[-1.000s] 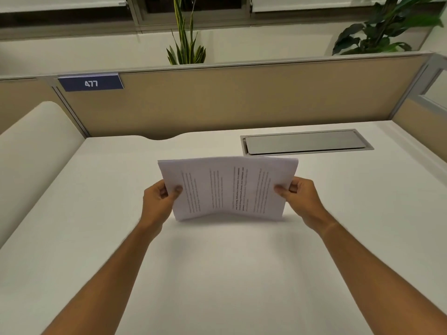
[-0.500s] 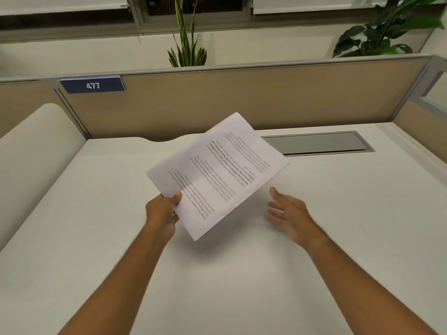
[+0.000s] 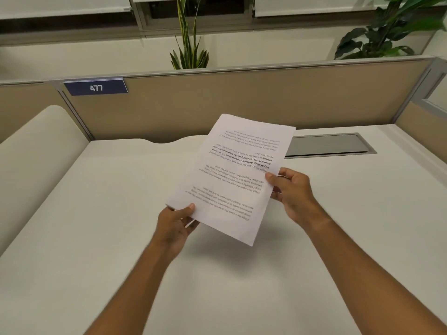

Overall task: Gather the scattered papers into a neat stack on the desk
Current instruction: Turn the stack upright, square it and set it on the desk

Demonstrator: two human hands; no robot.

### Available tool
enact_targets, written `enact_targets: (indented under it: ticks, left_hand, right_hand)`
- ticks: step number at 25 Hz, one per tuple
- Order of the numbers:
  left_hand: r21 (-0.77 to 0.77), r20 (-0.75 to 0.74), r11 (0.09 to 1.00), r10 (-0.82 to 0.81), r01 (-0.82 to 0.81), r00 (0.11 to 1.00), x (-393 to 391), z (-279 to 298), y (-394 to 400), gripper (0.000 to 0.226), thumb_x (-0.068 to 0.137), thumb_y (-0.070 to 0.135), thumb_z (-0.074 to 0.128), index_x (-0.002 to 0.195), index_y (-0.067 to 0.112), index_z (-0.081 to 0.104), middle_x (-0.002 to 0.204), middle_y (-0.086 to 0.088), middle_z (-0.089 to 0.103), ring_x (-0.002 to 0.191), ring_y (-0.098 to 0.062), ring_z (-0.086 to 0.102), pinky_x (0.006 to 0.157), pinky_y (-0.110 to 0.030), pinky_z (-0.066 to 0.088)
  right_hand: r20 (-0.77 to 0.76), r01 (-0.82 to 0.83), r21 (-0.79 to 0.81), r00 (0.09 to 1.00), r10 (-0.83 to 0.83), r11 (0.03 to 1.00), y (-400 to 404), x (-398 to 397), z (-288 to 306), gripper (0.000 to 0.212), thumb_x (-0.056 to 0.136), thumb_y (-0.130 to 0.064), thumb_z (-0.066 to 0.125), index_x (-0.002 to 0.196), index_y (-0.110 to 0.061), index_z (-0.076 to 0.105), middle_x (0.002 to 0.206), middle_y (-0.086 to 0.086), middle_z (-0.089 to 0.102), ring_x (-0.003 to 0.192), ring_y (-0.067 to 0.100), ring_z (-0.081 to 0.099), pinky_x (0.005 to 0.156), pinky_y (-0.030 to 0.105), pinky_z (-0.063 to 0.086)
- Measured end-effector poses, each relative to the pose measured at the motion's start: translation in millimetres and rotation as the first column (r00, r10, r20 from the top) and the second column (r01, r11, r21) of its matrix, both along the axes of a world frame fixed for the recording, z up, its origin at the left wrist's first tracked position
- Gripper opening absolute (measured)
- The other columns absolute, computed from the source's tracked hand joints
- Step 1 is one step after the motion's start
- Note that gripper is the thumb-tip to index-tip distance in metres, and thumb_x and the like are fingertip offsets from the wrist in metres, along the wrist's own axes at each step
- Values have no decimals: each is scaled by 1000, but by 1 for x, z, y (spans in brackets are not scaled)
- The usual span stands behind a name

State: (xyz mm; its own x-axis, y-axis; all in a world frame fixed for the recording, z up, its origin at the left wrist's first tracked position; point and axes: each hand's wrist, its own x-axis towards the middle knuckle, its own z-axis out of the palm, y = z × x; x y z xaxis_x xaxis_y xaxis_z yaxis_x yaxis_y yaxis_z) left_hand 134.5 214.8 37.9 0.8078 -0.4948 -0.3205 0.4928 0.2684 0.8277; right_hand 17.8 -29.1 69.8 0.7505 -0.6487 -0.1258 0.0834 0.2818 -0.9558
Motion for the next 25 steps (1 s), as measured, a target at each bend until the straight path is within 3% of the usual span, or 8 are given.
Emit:
enact_targets:
  ticks: [2, 4, 7, 9, 12, 18, 22, 25]
  left_hand:
    - [-90, -25, 979, -184, 181, 983, 21, 9, 14, 31, 79, 8, 58, 105, 15, 73, 110, -7, 74, 95, -26, 69, 80, -39, 57]
    - [19, 47, 956, -294, 294, 955, 36, 23, 12, 30, 88, 21, 58, 113, 11, 68, 117, -11, 71, 101, -30, 67, 85, -43, 54]
    - [281, 349, 956, -183, 84, 919, 40, 37, -11, 19, 86, 26, 69, 94, 9, 68, 101, -9, 75, 93, -30, 70, 76, -42, 57]
    - [267, 500, 959, -52, -97, 864, 36, 41, -24, 10, 85, 18, 72, 85, 9, 69, 94, -10, 76, 88, -30, 72, 75, -43, 60]
    - [260, 609, 946, -7, -192, 793, 32, 39, -28, 4, 85, 21, 72, 82, 20, 71, 90, -3, 77, 85, -25, 73, 75, -37, 60]
    - [335, 614, 928, -85, -162, 784, 24, 26, -29, 10, 85, 17, 72, 88, 26, 69, 92, 10, 76, 83, -16, 73, 76, -32, 60]
    - [302, 584, 941, -56, -153, 810, 26, 35, -35, 10, 84, 12, 73, 88, 22, 71, 90, 5, 77, 82, -20, 74, 73, -34, 61]
    - [206, 479, 964, 54, -171, 876, 32, 41, -30, 9, 83, 9, 73, 86, 18, 71, 86, 4, 77, 82, -23, 73, 71, -33, 61]
  right_hand:
    - [-12, -97, -62, 995, 96, 993, -14, -8, 10, 13, 88, -4, 67, 100, -5, 72, 93, 7, 79, 80, 22, 76, 60, 27, 57]
    - [-35, -203, -127, 979, 200, 971, -22, -13, 16, 14, 87, -7, 70, 101, -6, 73, 95, 9, 78, 82, 24, 75, 62, 28, 57]
    - [-66, -186, -283, 982, 174, 941, -17, -12, 18, 10, 87, -9, 71, 97, -9, 74, 93, 7, 79, 85, 25, 76, 67, 32, 60]
    - [-55, -83, -394, 996, 66, 915, -10, -10, 14, 7, 87, -9, 72, 90, -15, 74, 89, 2, 79, 82, 21, 76, 69, 31, 60]
    - [-39, 33, -499, 997, -61, 866, -4, -9, 8, 10, 86, -13, 73, 86, -23, 71, 91, -3, 78, 80, 13, 75, 69, 25, 59]
    - [-124, -13, -499, 991, -56, 867, -3, -17, -15, 14, 87, -13, 72, 101, -18, 72, 100, -3, 76, 90, 14, 74, 81, 31, 60]
    - [-52, 1, -428, 998, -26, 904, -8, -17, -2, 11, 87, -16, 72, 97, -21, 72, 93, -6, 78, 84, 12, 75, 74, 27, 61]
    - [-64, 94, -334, 990, -122, 938, -19, -25, 0, 31, 84, -32, 74, 112, -20, 66, 99, -3, 75, 90, 13, 72, 76, 27, 59]
